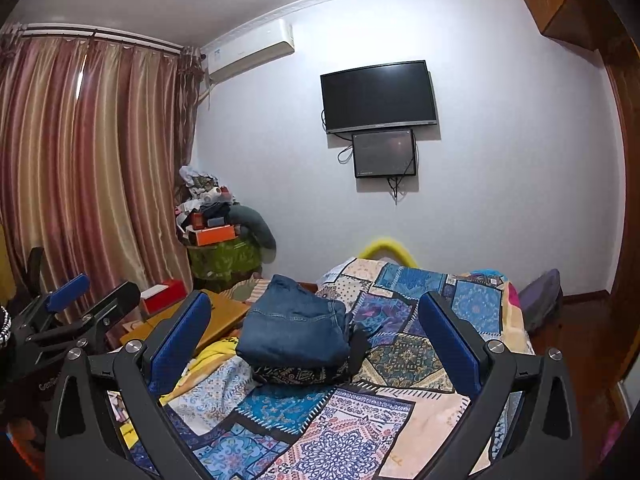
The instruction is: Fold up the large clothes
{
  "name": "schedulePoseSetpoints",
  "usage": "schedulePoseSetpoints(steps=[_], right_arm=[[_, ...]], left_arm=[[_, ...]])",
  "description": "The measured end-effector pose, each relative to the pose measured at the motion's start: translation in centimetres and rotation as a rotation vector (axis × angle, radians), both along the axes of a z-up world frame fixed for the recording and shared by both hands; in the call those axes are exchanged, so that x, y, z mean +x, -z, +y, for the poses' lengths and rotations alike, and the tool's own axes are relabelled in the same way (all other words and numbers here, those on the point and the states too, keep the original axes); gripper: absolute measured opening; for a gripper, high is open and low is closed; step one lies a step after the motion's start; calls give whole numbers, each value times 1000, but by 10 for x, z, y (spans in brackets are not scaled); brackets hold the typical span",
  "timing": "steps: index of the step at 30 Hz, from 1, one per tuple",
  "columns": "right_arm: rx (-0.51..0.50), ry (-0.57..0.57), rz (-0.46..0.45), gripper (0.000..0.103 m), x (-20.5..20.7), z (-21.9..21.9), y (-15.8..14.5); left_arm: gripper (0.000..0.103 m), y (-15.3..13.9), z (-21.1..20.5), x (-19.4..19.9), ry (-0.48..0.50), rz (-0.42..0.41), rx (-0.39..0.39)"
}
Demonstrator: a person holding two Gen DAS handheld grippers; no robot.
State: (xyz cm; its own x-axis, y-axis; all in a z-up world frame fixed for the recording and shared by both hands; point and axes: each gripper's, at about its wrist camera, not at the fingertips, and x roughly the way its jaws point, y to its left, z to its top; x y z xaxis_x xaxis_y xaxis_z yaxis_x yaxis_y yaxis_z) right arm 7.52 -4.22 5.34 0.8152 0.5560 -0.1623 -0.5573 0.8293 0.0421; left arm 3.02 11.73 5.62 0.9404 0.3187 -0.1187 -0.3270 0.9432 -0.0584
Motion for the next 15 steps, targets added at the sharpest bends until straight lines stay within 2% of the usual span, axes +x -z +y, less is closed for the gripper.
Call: schedulePoseSetpoints(steps=[15], right_arm=[[2,10,-2,103,-1,-1,-4]], left_arm=[[100,-1,0,1,40,15,-2]])
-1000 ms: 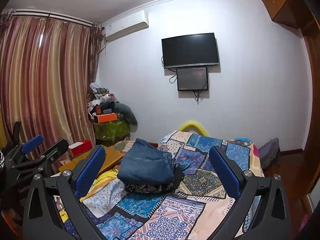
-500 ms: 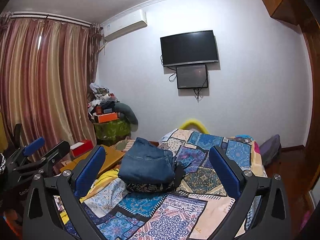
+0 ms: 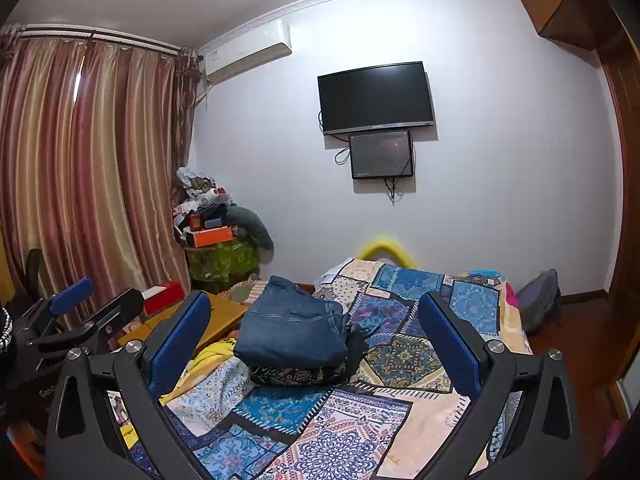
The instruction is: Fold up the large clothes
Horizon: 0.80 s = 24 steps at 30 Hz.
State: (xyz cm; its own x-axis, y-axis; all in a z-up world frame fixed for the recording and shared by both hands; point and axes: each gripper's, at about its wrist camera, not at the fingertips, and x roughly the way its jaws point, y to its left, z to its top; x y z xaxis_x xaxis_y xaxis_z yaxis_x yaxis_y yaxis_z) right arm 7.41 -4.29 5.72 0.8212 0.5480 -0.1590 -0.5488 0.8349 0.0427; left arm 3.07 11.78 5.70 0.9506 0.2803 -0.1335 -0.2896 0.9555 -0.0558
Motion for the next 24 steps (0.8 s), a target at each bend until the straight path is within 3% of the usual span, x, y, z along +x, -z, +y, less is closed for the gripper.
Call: schedulePoseSetpoints(steps=[24], right_arm=[[-10,23,20,103,6,1,6]], left_arm=[[100,5,2,5,13,16,-20]])
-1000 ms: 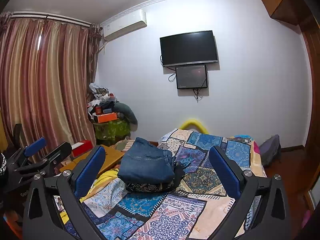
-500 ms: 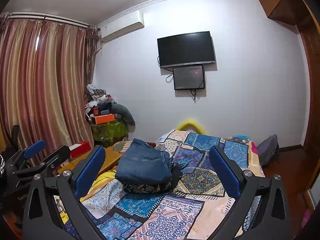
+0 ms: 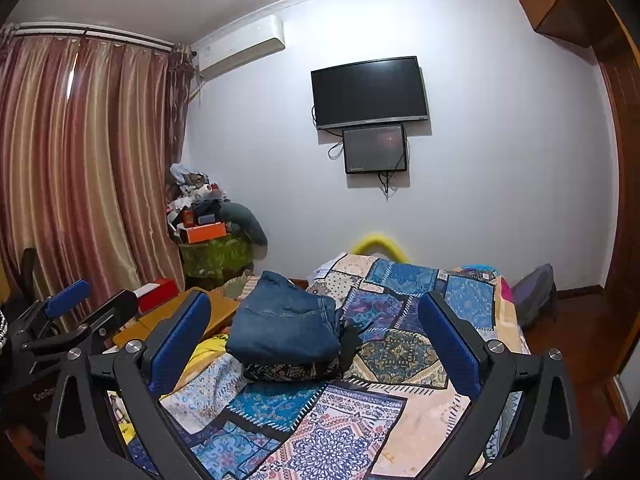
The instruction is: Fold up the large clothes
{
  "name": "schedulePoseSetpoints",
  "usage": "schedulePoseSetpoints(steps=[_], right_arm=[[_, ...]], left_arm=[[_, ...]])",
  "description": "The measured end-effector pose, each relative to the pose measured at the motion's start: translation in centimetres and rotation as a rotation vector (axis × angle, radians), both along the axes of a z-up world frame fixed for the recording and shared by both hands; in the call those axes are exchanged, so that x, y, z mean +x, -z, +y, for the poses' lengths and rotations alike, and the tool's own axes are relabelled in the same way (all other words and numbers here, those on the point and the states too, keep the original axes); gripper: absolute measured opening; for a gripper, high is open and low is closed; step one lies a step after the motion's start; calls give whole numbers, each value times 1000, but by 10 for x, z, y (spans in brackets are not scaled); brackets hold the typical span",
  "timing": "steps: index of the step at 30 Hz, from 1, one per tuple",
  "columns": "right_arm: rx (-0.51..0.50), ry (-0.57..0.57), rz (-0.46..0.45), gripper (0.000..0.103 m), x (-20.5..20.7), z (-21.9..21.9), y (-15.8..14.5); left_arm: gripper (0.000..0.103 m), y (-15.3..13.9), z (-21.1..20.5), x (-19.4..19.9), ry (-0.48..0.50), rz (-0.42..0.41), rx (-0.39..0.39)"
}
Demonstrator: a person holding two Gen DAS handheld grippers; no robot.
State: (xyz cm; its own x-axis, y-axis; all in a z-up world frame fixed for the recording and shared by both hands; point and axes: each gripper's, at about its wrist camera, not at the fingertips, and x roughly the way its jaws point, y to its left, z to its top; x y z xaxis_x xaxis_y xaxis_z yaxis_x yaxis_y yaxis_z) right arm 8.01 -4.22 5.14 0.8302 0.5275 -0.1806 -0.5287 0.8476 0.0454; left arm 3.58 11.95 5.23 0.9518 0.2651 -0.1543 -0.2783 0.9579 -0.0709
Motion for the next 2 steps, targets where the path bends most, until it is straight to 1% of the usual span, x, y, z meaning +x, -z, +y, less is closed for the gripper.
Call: schedulePoseSetpoints(steps=[2], right_arm=[[-3,1,2,103,0,1,0]], left_arm=[[100,0,1,0,-3,3,0]])
